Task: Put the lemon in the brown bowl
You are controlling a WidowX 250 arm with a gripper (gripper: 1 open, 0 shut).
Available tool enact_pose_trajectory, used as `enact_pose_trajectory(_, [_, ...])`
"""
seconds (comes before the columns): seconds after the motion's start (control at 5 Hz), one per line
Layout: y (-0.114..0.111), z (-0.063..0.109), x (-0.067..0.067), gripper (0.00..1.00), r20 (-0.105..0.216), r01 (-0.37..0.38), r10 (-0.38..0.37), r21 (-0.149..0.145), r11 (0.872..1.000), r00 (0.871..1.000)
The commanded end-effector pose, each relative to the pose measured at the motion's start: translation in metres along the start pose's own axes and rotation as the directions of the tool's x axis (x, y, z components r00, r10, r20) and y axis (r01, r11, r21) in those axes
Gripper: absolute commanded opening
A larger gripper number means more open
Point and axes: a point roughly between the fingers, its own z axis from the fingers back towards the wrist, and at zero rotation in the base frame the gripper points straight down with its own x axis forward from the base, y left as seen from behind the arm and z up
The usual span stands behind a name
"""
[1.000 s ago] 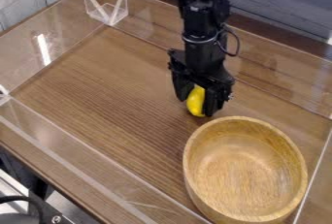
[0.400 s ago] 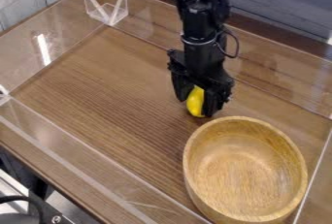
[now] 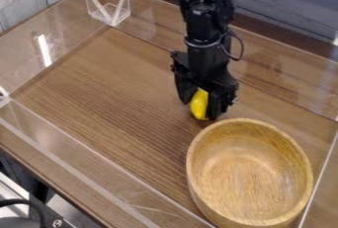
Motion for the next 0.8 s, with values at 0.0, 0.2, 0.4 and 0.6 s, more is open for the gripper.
enact_pose_trajectory(0.0, [-0.0062, 0.0105, 0.0041, 0.00, 0.041, 0.025, -0.025, 0.011, 1.000, 0.999])
enact_pose_trajectory(0.2, [-0.0074, 0.0109, 0.0032, 0.00, 0.044, 0.025, -0.026, 0.013, 1.000, 0.999])
enact_pose_trajectory(0.4, [-0.0086, 0.0109, 0.0024, 0.00, 0.047, 0.027, -0.027, 0.014, 1.000, 0.999])
enact_pose_trajectory(0.6, [-0.0100, 0.0109, 0.0015, 0.00, 0.051, 0.028, -0.029, 0.016, 0.999, 0.998])
